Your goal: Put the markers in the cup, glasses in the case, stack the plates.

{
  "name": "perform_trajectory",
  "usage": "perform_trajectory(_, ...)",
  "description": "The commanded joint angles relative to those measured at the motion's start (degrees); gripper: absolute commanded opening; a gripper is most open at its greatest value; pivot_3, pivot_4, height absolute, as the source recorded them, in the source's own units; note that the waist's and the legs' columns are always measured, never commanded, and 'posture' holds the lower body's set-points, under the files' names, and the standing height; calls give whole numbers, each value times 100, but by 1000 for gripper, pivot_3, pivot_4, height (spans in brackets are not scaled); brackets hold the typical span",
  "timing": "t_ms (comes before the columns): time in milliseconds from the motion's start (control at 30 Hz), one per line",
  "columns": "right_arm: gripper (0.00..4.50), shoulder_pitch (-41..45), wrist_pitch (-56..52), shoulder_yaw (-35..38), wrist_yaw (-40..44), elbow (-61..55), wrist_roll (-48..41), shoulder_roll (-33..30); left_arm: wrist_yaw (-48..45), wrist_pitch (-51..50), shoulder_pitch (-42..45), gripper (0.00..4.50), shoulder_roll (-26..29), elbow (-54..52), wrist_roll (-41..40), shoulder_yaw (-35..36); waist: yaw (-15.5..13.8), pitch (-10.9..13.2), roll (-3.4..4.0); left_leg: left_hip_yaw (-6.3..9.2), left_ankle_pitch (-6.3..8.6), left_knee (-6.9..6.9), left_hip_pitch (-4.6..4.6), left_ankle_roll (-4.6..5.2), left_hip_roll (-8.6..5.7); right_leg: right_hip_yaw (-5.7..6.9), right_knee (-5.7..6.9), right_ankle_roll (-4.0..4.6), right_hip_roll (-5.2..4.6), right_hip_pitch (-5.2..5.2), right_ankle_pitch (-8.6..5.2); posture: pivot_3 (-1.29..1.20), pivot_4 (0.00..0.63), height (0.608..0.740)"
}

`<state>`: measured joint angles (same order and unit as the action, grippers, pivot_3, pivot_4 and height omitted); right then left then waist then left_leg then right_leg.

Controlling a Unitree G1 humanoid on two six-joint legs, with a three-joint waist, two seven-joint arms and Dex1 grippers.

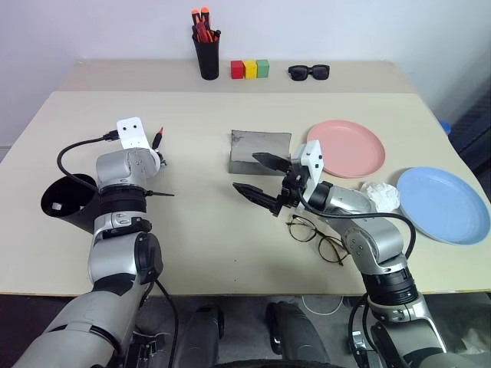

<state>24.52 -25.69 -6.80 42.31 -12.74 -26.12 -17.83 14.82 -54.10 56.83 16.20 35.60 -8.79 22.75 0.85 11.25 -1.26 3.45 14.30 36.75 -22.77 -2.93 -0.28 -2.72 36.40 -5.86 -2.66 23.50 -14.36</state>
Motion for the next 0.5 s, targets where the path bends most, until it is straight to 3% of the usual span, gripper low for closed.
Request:
perform_trajectory(33,4500,-10,12,89,-14,-291,-97,-21,-12,62,115,499,-30,-43,-81,19,0,0,0,0,0,0,0,0,0,0,1,0,0,0,0,0,150,740)
perform_trajectory(67,4500,-14,4,86,-15,-299,-98,-22,-32,118,91,20,-58,-133,-81,-4,-6,0,0,0,0,0,0,0,0,0,1,0,0,0,0,0,150,740)
perform_trajectory(233,4500,-11,-17,98,-6,-301,-95,-50,-664,908,-280,20,-145,-1257,86,-699,-4,0,0,1,0,8,-10,-1,0,0,-1,-5,-2,2,3,0,150,740)
perform_trajectory(333,4500,23,-1,115,16,-261,-76,-83,-1364,1445,-651,20,-305,-2533,-335,-830,-6,0,0,2,-1,8,-28,-3,0,-1,-2,-4,-3,18,4,0,150,740)
perform_trajectory(500,4500,92,14,194,119,-228,-108,-204,-1183,2146,-1323,20,-307,-4530,-210,-710,28,-1,2,-4,-5,10,-61,-9,3,-9,4,2,-5,62,10,0,150,740)
